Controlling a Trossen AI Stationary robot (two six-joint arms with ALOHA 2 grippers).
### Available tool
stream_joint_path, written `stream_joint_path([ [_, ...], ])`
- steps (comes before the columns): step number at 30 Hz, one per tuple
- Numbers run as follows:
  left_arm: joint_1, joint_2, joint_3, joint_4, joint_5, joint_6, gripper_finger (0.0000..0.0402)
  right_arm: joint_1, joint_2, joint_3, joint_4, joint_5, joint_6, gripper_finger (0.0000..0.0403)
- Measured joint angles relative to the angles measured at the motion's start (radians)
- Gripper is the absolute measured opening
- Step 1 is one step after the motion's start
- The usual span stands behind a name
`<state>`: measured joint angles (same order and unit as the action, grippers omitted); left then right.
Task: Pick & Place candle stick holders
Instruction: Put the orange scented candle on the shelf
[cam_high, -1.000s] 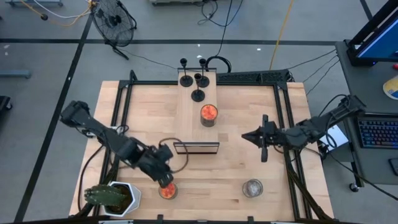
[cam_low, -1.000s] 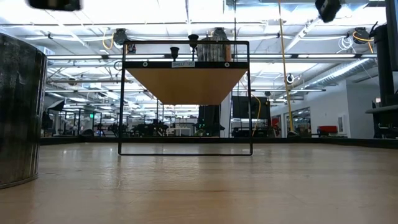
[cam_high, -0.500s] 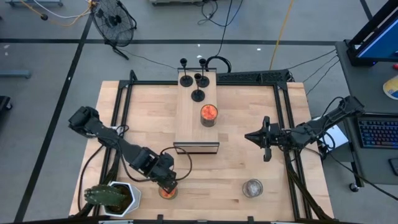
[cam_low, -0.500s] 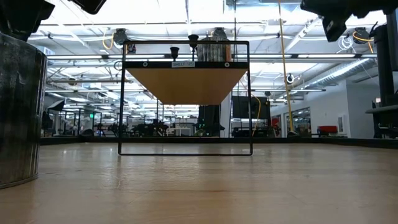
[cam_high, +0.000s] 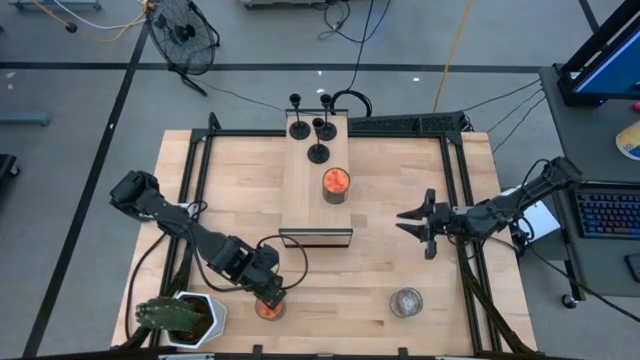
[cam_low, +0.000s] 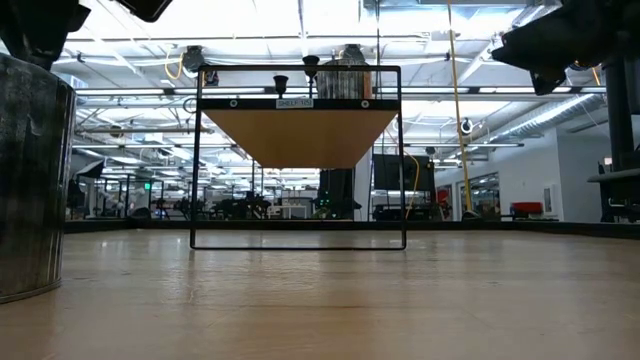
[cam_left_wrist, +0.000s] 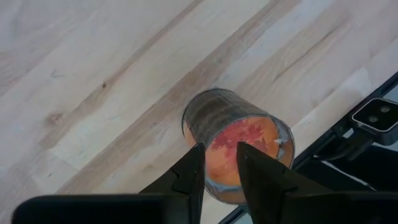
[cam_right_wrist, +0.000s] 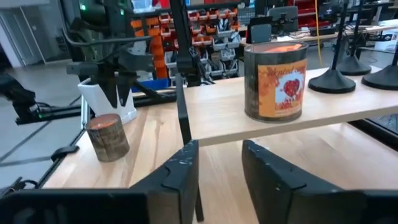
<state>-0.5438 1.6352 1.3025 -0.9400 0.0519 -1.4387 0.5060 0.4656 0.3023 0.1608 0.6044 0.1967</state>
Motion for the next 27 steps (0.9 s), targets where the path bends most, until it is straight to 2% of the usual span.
stream_joint_path([
  [3, 0.000, 0.000, 0.000, -0.005, -0.015, -0.002, 0.0125, 0.000, -0.030, -0.003, 0.000, 0.001, 0.000, 0.0130],
  [7, -0.002, 0.019, 0.000, -0.025, -0.027, -0.010, 0.0180, 0.000, -0.059, -0.003, 0.000, 0.001, 0.000, 0.0149],
  [11, -0.002, 0.067, 0.000, -0.029, 0.025, 0.007, 0.0223, 0.000, -0.068, -0.003, -0.002, 0.002, 0.000, 0.0163],
  [15, -0.003, 0.099, 0.000, -0.028, 0.060, 0.016, 0.0242, 0.000, -0.068, -0.003, -0.010, 0.002, 0.000, 0.0169],
  [18, -0.002, 0.113, 0.000, -0.029, 0.066, 0.016, 0.0239, 0.000, -0.068, -0.003, -0.009, 0.002, 0.000, 0.0168],
  [21, -0.006, 0.115, 0.000, -0.028, 0.072, 0.026, 0.0218, 0.000, -0.068, -0.003, -0.008, 0.002, 0.000, 0.0166],
  [27, -0.010, 0.114, 0.000, -0.025, 0.022, 0.030, 0.0128, 0.000, -0.068, -0.003, -0.008, 0.001, 0.000, 0.0166],
])
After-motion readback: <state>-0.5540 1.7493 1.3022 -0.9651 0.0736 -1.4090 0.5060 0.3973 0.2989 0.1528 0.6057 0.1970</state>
